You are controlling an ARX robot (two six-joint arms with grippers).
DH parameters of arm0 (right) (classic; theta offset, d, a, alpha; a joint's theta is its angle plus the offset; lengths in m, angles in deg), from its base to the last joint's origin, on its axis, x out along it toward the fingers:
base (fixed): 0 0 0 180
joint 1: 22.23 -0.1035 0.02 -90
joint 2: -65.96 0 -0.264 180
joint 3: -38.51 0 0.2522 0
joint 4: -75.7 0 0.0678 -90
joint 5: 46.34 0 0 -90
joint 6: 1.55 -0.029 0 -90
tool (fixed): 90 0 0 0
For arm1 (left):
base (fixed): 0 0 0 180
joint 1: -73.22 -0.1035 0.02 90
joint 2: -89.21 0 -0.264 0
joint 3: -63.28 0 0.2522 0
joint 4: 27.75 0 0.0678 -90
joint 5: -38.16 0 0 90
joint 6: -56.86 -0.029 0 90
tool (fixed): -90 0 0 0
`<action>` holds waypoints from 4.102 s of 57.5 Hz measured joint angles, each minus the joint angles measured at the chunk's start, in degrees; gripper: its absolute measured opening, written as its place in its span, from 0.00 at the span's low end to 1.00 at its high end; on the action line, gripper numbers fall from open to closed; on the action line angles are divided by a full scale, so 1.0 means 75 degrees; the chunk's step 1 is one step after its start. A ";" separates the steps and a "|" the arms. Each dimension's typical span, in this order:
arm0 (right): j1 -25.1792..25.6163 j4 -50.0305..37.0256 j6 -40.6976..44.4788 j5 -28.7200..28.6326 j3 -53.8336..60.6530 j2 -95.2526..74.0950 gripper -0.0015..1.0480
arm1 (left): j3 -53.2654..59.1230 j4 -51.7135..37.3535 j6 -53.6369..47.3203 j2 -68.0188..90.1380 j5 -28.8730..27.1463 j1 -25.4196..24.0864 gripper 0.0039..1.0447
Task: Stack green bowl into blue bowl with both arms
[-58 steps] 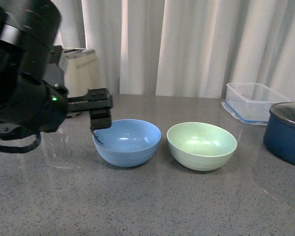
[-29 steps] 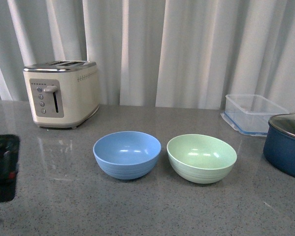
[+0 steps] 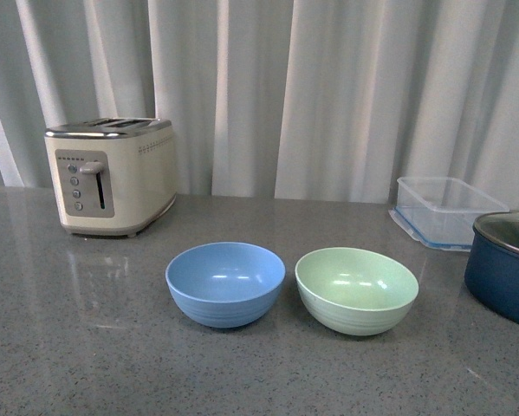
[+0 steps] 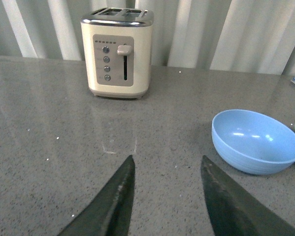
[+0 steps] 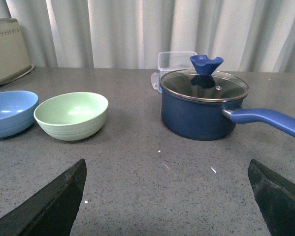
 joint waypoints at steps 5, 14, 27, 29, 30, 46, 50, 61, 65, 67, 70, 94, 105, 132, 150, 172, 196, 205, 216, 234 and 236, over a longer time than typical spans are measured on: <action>0.0000 0.0000 0.0000 0.0000 0.0000 0.0000 0.90 | 0.0373 0.0172 -0.0050 -0.0402 0.0169 -0.0119 0.14; 0.0000 0.0000 0.0000 0.0000 0.0000 0.0000 0.90 | 0.0743 0.0542 -0.0087 -0.1189 0.0787 -0.0629 0.03; 0.0000 0.0000 0.0000 0.0000 0.0000 0.0000 0.90 | 0.1125 0.1224 -0.0087 -0.2247 0.0871 -0.0839 0.03; 0.0000 0.0000 0.0000 0.0000 0.0000 0.0000 0.90 | 0.1174 0.1355 -0.0090 -0.2428 0.0871 -0.0839 0.03; 0.0000 0.0000 0.0000 0.0000 0.0000 0.0000 0.90 | 0.1268 0.1265 -0.0087 -0.2439 0.0871 -0.0839 0.03; 0.0000 0.0003 0.0000 0.0000 0.0000 0.0000 0.90 | 0.1443 0.2174 -0.0099 -0.3710 0.0866 -0.0839 0.03; 0.0000 0.0003 0.0000 0.0000 0.0000 0.0000 0.90 | 0.1443 0.2460 -0.0099 -0.4022 0.0866 -0.0839 0.03; 0.0000 0.0003 0.0000 0.0000 0.0000 0.0000 0.90 | 0.1443 0.3331 -0.0099 -0.4916 0.0868 -0.0839 0.03; 0.0000 0.0003 0.0000 0.0000 0.0000 0.0000 0.90 | 0.1445 0.3550 -0.0099 -0.5138 0.0866 -0.0839 0.03; 0.0000 0.0003 0.0000 0.0000 0.0000 0.0000 0.90 | 0.1445 0.3666 -0.0099 -0.5260 0.0866 -0.0839 0.03; 0.0000 0.0003 0.0000 0.0000 0.0000 0.0000 0.90 | 0.1445 0.3803 -0.0099 -0.5400 0.0866 -0.0839 0.03; 0.0000 0.0003 0.0000 0.0000 0.0000 0.0000 0.90 | 0.1445 0.4689 -0.0099 -0.6283 0.0868 -0.0839 0.03; 0.0000 0.0003 0.0000 0.0000 0.0000 0.0000 0.90 | 0.1443 0.6027 -0.0102 -0.7586 0.0871 -0.0839 0.03; -0.0326 0.3905 -0.0146 -0.0006 -0.1996 -0.2873 0.90 | 0.1443 0.6067 -0.0102 -0.7609 0.0868 -0.0839 0.56; -0.1985 0.4199 -0.0956 0.0472 -0.5604 -0.8026 0.90 | 0.1443 0.6067 -0.0105 -0.7612 0.0871 -0.0839 0.93; -0.1874 0.3459 -0.1953 0.0117 -0.8116 -1.1482 0.90 | 0.1443 0.6067 -0.0105 -0.7612 0.0871 -0.0839 0.94; -0.1728 0.3232 -0.2008 -0.0032 -0.9474 -1.3420 0.90 | 0.1443 0.6067 -0.0105 -0.7612 0.0871 -0.0839 0.94; -0.1661 0.3246 -0.1961 -0.0119 -1.0031 -1.3933 0.90 | 0.1443 0.6067 -0.0105 -0.7612 0.0871 -0.0839 0.94; -0.1556 0.3375 -0.1932 -0.0192 -1.0742 -1.4504 0.90 | 0.1443 0.6067 -0.0105 -0.7612 0.0871 -0.0839 0.94; -0.1352 0.3436 -0.1728 -0.0242 -1.1602 -1.5425 0.90 | 0.1443 0.6067 -0.0105 -0.7612 0.0871 -0.0839 0.94; -0.1320 0.3433 -0.1693 -0.0254 -1.1654 -1.5524 0.90 | 0.1443 0.6067 -0.0105 -0.7612 0.0871 -0.0839 0.94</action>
